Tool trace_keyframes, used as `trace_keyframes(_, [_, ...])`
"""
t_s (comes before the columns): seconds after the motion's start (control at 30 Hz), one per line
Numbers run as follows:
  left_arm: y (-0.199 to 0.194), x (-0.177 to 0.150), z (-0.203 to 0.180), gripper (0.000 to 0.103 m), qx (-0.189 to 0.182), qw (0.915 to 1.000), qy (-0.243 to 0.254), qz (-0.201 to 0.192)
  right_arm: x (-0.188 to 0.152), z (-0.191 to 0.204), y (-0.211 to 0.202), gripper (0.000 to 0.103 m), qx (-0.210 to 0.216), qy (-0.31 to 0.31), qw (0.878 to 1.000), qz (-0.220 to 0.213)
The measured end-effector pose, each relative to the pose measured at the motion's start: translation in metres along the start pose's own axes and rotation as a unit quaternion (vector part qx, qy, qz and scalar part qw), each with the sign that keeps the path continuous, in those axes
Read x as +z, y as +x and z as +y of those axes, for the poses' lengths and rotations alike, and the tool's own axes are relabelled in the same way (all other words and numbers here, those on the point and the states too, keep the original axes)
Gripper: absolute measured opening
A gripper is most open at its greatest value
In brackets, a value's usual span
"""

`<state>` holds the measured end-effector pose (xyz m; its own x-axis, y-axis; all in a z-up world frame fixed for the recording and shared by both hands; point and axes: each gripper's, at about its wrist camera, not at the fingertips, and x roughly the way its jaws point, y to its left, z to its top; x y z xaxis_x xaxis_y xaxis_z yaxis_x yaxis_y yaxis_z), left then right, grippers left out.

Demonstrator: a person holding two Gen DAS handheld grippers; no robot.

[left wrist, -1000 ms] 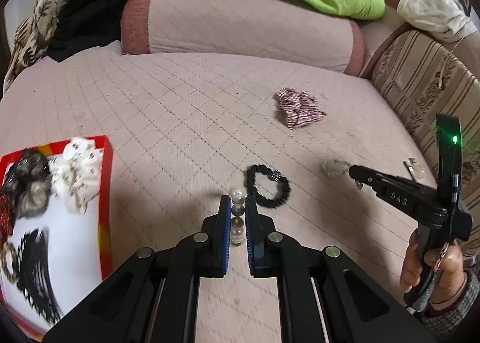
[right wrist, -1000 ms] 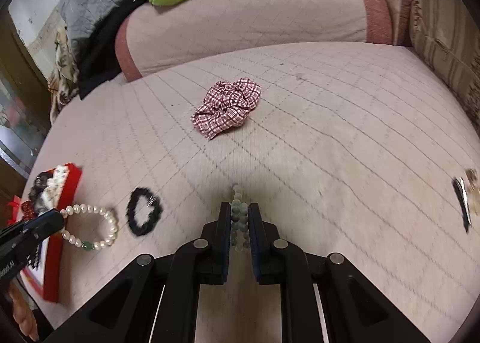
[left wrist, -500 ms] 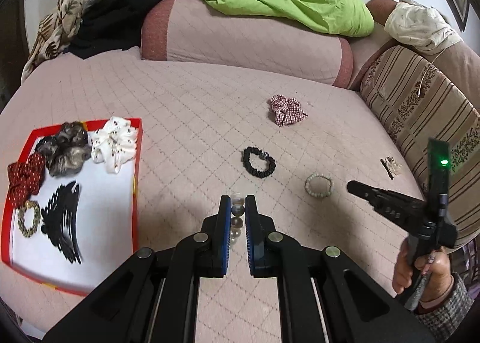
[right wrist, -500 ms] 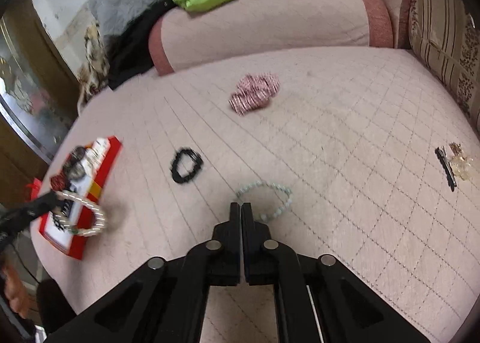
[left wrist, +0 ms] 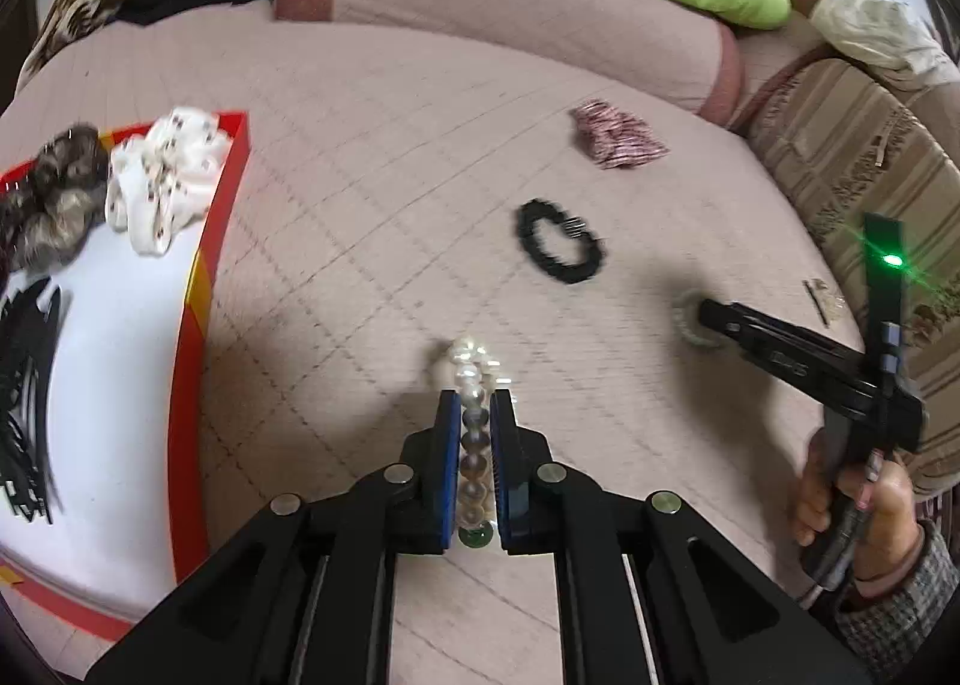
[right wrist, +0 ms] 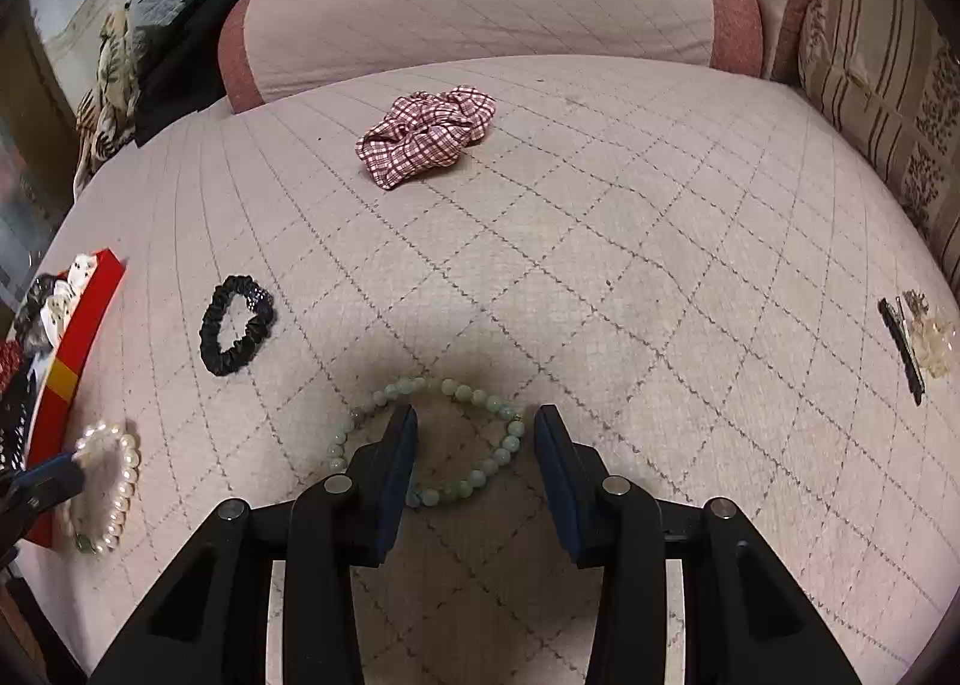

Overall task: Organize jewelry
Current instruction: 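Carry the pearl and green-bead bracelets over the red tray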

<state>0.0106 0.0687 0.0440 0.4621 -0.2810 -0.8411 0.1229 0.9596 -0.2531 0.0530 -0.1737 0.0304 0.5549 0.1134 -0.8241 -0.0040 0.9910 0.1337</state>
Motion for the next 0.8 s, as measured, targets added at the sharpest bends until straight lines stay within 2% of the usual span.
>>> trace_keyframes(0.1, [0.011, -0.003, 0.009, 0.022, 0.002, 0.9999, -0.011, 0.011, -0.003, 0.002, 0.002, 0.044, -0.006, -0.014, 1.0, -0.007])
trace_keyframes(0.2, [0.014, -0.004, 0.013, 0.023, -0.006, 0.9999, -0.014, 0.006, -0.004, 0.004, 0.002, 0.044, -0.009, -0.015, 1.0, -0.011])
trace_keyframes(0.3, [0.015, -0.003, 0.009, 0.03, -0.008, 0.9999, -0.007, 0.004, -0.006, 0.005, 0.002, 0.044, -0.012, -0.015, 1.0, -0.016])
trace_keyframes(0.37, [0.017, -0.003, 0.004, 0.03, 0.002, 1.0, 0.001, 0.001, -0.005, 0.007, 0.002, 0.041, -0.015, -0.021, 1.0, -0.018])
trace_keyframes(0.4, [0.018, -0.004, 0.001, 0.03, 0.01, 0.9999, 0.009, 0.0, -0.005, 0.008, 0.002, 0.035, -0.016, -0.023, 0.999, -0.019])
trace_keyframes(0.47, [0.02, -0.005, -0.007, 0.029, 0.03, 0.9992, 0.026, 0.002, -0.004, 0.011, 0.002, 0.02, -0.014, -0.028, 0.999, -0.02])
trace_keyframes(0.5, [0.02, -0.005, -0.009, 0.024, 0.04, 0.9987, 0.033, 0.003, -0.003, 0.012, 0.002, 0.008, -0.012, -0.03, 0.999, -0.02])
trace_keyframes(0.53, [0.02, -0.004, -0.011, 0.008, 0.051, 0.9978, 0.041, 0.006, -0.002, 0.013, 0.001, 0.007, -0.008, -0.03, 0.999, -0.019])
trace_keyframes(0.63, [0.013, -0.002, -0.01, 0.009, 0.026, 0.999, 0.033, 0.017, 0.003, 0.014, -0.004, 0.006, 0.007, -0.02, 1.0, -0.018])
trace_keyframes(0.8, [-0.015, -0.003, -0.016, 0.009, 0.017, 0.9994, 0.031, -0.003, 0.003, 0.019, -0.029, 0.006, 0.029, -0.014, 0.999, -0.035])
